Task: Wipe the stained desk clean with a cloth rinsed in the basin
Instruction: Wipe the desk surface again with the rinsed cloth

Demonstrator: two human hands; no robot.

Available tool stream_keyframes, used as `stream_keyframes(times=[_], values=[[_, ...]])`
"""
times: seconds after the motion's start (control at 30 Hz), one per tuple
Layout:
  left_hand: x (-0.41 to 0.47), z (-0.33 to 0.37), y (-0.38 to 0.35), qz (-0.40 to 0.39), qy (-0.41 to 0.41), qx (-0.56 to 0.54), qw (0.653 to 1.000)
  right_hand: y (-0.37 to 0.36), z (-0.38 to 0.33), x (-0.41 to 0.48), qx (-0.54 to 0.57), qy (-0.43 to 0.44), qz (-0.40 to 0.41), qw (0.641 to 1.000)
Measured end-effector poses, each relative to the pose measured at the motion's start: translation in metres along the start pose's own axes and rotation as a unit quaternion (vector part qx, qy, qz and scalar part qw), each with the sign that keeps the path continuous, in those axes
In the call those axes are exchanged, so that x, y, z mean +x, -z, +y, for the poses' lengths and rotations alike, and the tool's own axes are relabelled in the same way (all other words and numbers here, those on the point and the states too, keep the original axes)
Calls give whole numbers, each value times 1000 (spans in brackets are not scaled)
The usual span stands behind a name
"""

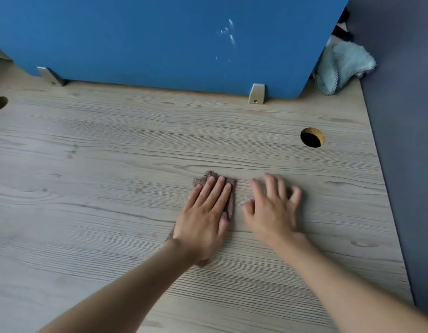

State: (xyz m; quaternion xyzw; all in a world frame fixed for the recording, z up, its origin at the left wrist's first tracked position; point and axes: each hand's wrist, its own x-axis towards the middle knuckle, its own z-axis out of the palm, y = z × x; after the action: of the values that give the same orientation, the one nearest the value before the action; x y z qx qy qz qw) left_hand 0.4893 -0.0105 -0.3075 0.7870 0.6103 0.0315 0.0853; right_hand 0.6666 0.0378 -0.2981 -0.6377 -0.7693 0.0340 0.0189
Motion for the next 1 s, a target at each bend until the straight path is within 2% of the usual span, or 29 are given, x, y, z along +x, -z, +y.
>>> stream_keyframes(times=[0.07,0.2,0.23,0.33,0.47,0.57,0.67,0.77,0.87,1.0], values=[[6,-20,1,13,-3,7,1000,2,0,20,17,-19,5,1000],[23,-10,6,19,132,-9,991,-13,0,30,-13,-19,6,1000],[26,0,5,21,145,-16,989,-15,-1,29,-16,-20,5,1000],[30,17,3,10,87,-30,996,-11,-2,30,-18,-26,-3,1000],[35,-11,4,19,24,-23,999,-11,0,29,-17,-18,-3,1000],[46,-23,7,39,96,-26,994,-8,0,29,-17,-16,-7,1000],[54,-4,6,31,148,-29,988,-9,0,29,-20,-18,-6,1000],[54,1,5,26,101,-25,994,-2,-3,51,-6,-22,14,1000],[58,-29,8,34,32,-17,999,-3,-6,81,22,-26,15,999],[73,-47,12,45,113,-8,993,-21,-7,84,-4,-14,12,1000]])
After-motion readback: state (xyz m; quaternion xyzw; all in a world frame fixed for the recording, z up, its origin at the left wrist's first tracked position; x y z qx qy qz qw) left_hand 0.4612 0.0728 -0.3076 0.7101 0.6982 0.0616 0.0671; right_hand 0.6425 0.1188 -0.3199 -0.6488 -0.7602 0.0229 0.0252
